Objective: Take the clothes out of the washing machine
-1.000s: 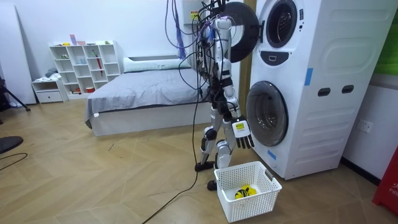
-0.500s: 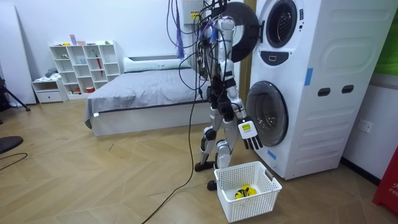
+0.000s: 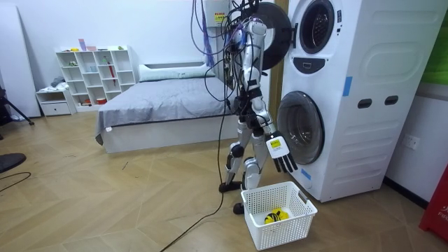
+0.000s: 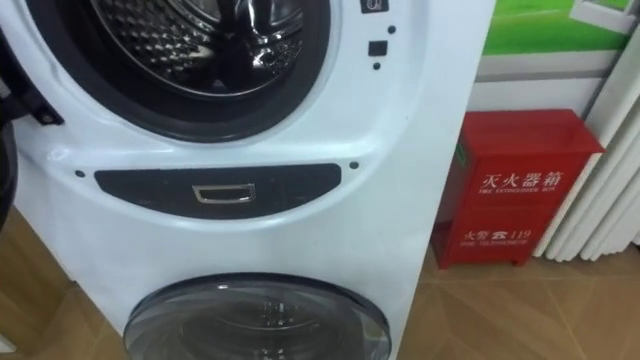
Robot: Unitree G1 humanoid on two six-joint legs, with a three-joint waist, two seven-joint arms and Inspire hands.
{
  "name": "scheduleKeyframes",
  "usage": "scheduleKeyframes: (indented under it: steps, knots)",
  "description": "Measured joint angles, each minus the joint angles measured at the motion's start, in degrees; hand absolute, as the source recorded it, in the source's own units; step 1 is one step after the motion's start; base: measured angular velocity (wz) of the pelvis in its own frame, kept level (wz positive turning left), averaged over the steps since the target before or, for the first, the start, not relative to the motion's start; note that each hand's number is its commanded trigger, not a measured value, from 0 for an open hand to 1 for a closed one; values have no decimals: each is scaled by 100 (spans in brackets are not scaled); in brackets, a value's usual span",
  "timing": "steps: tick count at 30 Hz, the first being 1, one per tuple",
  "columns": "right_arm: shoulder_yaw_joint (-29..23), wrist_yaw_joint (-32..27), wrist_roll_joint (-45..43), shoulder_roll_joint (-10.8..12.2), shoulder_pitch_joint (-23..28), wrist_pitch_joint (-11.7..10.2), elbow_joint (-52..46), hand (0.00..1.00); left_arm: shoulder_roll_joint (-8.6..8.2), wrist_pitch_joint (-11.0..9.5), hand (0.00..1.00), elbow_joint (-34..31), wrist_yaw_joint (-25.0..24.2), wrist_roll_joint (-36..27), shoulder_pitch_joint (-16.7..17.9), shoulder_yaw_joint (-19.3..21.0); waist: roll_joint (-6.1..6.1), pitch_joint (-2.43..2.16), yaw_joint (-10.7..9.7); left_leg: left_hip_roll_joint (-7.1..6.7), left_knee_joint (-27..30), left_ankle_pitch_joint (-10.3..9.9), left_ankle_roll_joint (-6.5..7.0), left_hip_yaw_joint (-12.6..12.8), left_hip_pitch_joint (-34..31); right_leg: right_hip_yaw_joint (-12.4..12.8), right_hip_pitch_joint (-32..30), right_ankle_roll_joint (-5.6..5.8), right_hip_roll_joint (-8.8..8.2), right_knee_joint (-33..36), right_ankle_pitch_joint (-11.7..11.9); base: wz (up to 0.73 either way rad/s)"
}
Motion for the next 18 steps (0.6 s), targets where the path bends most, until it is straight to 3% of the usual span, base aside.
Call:
scheduleKeyframes:
  steps: [3,12,18]
  knots:
    - [-37,-6,-417,-13,13,0,3,0,43,115,0,-51,179,0,0,-23,5,3,-9,17,0,0,0,-28,1,-2,2,-12,20,0,7,2]
    - [-84,-7,-674,-32,4,3,16,0,63,117,0,-57,542,23,-2,-35,17,8,-20,23,2,0,-1,-53,11,5,0,-18,29,-2,7,-2]
    - [-233,14,-845,-30,13,105,44,0,63,249,0,-152,764,449,-2,-37,-32,22,-18,23,2,0,-1,-57,16,37,-2,-18,33,-3,7,0]
